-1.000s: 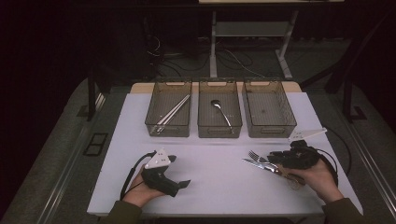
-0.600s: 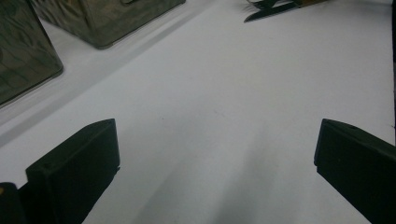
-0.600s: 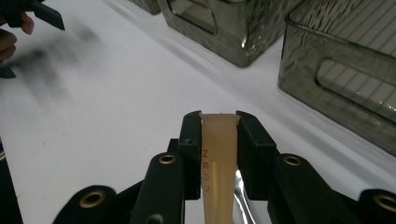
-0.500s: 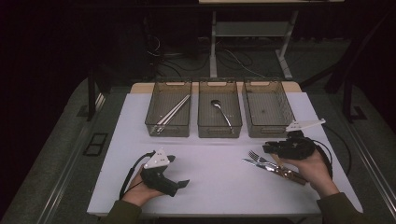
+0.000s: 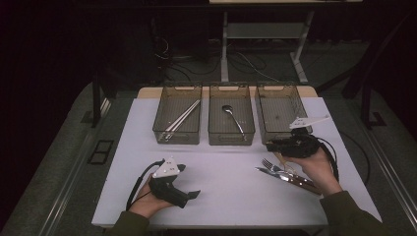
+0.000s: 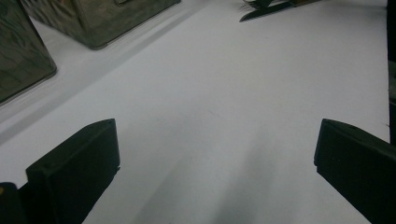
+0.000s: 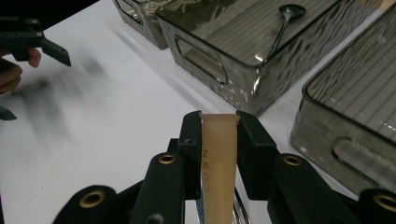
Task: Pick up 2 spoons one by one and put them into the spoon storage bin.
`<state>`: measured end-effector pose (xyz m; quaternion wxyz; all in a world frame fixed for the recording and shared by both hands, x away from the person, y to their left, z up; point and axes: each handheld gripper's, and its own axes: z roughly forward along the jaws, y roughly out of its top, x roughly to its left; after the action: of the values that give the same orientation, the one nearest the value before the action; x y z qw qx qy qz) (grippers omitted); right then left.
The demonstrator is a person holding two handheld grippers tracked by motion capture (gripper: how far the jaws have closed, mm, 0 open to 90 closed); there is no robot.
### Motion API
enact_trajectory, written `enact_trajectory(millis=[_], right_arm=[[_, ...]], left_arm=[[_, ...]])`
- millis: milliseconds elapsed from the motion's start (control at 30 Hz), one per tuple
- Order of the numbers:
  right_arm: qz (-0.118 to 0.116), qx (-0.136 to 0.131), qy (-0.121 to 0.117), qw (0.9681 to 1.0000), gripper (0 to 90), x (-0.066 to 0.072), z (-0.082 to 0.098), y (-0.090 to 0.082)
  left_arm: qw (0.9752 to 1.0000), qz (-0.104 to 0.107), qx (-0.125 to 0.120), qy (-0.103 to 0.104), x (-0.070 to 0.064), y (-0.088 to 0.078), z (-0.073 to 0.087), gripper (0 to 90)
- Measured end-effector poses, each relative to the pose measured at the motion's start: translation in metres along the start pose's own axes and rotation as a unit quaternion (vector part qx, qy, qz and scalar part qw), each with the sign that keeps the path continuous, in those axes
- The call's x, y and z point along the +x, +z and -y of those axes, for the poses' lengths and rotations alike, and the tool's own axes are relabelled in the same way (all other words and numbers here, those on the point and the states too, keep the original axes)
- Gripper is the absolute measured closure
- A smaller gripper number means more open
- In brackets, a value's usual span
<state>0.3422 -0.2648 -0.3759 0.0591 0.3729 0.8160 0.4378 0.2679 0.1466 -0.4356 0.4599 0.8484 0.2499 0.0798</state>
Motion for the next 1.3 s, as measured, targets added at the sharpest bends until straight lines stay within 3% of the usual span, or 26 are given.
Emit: enact_trajectory(millis=[333,767,1300], right_arm=[[0.007,-0.02,-0.004,0.9998,72.9,-0.001,-0.027,0.008],[0.03,-0.028,-0.019,0.999,73.0,-0.002,-0.076,0.021],[0.052,-0.046,-0.032,0.9971,72.9,-0.007,-0.128,0.057]], left_arm=[[1.0,0.003,-0.001,0.0,-0.001,0.0,0.0,0.0],[1.0,0.002,0.001,-0.001,-0.001,0.001,-0.001,0.0],[1.0,0.006,-0.001,0.002,-0.002,0.001,-0.001,0.0]])
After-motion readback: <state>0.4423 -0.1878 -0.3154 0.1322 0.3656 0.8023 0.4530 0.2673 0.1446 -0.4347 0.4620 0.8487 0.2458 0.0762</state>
